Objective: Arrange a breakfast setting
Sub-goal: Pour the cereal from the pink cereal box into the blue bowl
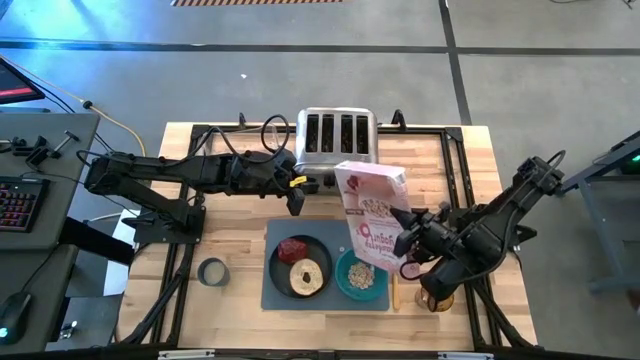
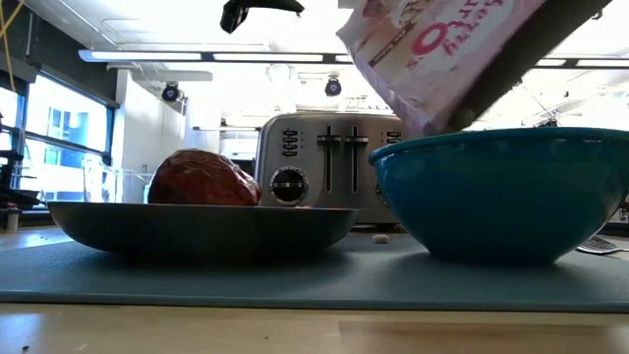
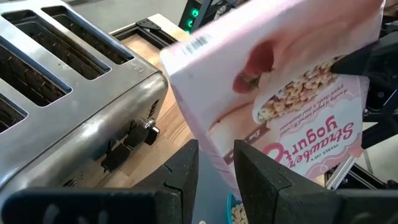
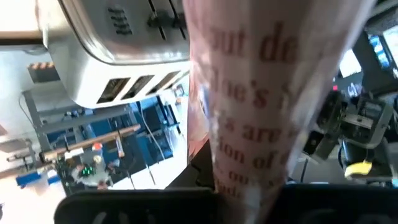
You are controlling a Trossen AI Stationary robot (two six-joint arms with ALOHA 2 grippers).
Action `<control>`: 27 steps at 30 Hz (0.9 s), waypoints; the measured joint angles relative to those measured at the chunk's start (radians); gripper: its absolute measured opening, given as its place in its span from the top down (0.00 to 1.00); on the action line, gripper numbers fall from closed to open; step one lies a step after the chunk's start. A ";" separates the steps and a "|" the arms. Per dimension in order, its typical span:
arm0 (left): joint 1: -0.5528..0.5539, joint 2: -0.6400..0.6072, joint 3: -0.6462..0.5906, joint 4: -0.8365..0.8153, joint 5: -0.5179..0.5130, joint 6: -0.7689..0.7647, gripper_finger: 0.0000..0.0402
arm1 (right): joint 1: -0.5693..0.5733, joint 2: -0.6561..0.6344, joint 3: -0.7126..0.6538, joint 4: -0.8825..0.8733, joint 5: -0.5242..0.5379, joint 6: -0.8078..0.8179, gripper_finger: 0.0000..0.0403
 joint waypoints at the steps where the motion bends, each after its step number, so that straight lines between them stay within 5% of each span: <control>1: 0.000 0.000 0.000 0.000 0.000 0.000 0.78 | 0.000 0.000 0.000 0.001 0.005 0.004 1.00; 27: 0.000 0.000 0.000 0.001 0.000 -0.002 0.78 | 0.006 0.014 0.000 0.034 -0.050 -0.045 1.00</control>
